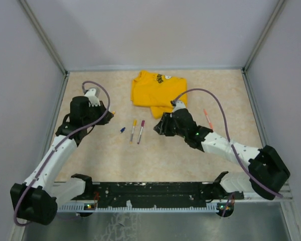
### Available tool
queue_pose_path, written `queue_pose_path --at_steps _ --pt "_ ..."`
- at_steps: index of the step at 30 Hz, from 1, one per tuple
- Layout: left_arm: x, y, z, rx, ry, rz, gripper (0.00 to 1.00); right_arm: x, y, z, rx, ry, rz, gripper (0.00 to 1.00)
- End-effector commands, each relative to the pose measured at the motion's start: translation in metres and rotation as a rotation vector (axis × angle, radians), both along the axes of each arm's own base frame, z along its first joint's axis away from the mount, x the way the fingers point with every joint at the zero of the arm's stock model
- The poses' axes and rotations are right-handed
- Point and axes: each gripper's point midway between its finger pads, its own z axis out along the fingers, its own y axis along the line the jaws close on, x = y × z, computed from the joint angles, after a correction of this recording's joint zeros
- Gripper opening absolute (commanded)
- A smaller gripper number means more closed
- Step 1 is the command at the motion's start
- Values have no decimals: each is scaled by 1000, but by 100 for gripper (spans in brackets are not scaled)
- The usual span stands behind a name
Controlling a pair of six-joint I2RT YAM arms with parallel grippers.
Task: Insert the pens into the pen caps
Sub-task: Move the pen cap to the center of the board.
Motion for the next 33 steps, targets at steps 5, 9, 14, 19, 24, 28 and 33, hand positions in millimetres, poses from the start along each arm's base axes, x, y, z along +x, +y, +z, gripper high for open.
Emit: queue_pose_path --at_steps 5,9,14,19,24,28,33 --pt "-9 43 -14 -4 17 101 0 19 71 21 -63 -111 90 43" --pt "-9 64 -14 50 9 212 0 24 103 16 -117 -144 87 49" --pt "-9 76 -11 86 -1 269 0 36 141 -6 -155 -105 85 50" --pt "-10 78 -9 85 -14 280 0 50 174 -19 -190 -81 51 50" --pt "-9 77 -9 80 -6 275 0 58 195 -37 -241 -59 18 50" --pt "-11 77 -10 81 -8 277 0 64 205 -47 -280 -56 -11 50" --pt "-10 77 -10 81 -5 274 0 67 209 -58 -350 -55 -27 50"
